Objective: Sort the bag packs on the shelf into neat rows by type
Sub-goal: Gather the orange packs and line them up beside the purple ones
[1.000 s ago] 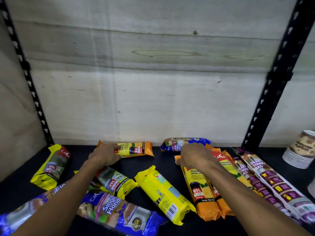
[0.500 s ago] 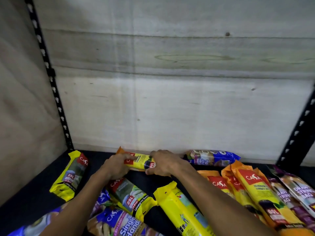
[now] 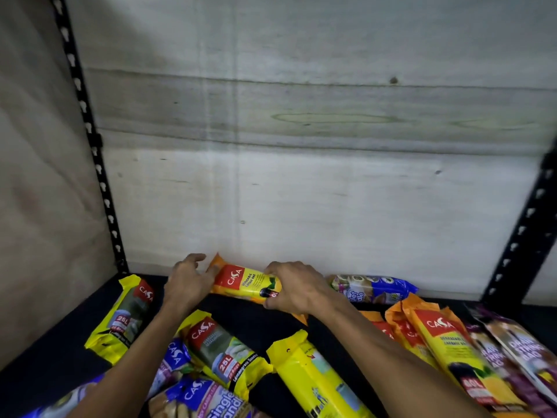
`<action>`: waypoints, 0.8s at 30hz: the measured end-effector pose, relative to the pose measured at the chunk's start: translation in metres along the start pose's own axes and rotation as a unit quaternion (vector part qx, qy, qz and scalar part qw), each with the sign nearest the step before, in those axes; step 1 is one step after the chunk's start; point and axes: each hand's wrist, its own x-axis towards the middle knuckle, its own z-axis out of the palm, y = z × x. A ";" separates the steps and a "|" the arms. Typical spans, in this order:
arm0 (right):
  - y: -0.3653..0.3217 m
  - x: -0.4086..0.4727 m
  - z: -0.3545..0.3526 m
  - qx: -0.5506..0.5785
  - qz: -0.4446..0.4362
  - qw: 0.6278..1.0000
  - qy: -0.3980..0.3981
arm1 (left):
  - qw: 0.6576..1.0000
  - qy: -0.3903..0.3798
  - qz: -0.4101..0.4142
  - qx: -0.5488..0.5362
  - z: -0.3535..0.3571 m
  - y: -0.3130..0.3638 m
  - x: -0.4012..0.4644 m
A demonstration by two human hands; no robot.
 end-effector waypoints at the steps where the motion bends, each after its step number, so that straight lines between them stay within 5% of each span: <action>1: 0.003 -0.007 -0.007 0.005 0.002 1.000 0.006 | 0.998 -0.023 -0.028 -0.048 0.002 0.008 0.000; 6: 0.022 -0.048 -0.039 0.007 0.033 0.999 0.022 | 0.975 -0.095 -0.055 -0.192 0.016 0.052 -0.007; 15: 0.046 -0.132 -0.062 0.004 0.109 0.994 0.005 | 0.980 -0.109 0.156 0.053 0.059 0.126 -0.042; 24: 0.057 -0.190 -0.059 -0.030 0.204 0.978 -0.016 | 0.948 -0.237 0.203 0.063 0.137 0.161 -0.074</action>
